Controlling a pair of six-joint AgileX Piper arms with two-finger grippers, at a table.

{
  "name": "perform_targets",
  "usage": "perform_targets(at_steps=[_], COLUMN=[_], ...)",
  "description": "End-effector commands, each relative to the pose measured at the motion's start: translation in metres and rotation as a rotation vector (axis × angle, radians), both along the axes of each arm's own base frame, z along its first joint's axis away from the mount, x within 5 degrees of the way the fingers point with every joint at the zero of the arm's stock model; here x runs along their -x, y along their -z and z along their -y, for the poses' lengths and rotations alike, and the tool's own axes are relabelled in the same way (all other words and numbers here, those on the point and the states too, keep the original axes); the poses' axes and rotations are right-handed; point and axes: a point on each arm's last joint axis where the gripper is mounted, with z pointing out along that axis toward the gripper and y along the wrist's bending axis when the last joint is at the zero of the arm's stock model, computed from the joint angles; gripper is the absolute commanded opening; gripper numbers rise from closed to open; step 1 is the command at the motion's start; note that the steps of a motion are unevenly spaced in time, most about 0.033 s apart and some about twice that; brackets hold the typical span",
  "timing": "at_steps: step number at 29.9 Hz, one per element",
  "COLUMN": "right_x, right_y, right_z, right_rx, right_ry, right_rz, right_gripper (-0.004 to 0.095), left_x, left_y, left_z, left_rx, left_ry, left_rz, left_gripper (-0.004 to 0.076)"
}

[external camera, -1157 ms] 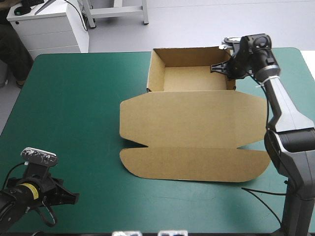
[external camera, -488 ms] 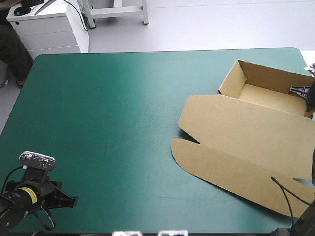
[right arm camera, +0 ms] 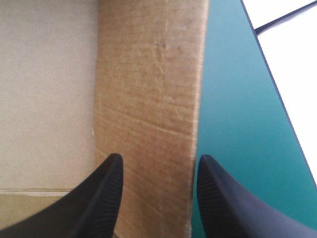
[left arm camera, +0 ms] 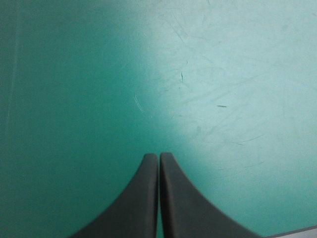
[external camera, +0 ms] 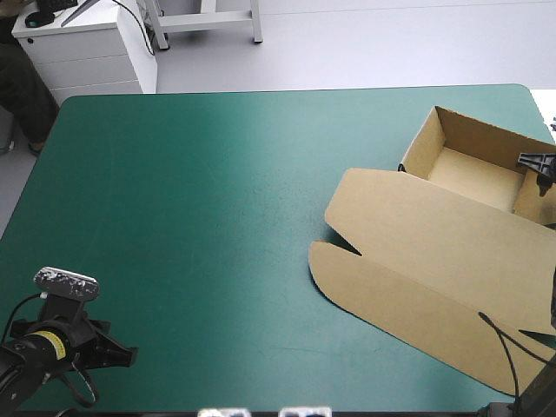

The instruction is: Fold the box

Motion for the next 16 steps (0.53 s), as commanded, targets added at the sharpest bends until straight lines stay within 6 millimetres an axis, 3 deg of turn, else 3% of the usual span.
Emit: perform_targets(at_steps=[1,9,16], right_x=[0.015,0.041,0.094], right_y=[-0.037,-0.079,-0.104], right_z=[-0.004,-0.029,-0.06], right_rx=[0.042,-0.015,-0.085], right_ry=[-0.005,-0.14,-0.164], right_rz=[0.083,0.221,0.323], right_gripper=[0.0458,0.0383,0.018], left_x=[-0.003,-0.003,-0.005], left_y=[-0.008,-0.008,-0.01], left_z=[0.001,0.001,0.002], left_rx=[0.017,0.017,0.027], left_ry=[0.007,0.007,0.011], left_rz=[0.056,0.056,0.08], left_gripper=[-0.0008,-0.0008,-0.0008])
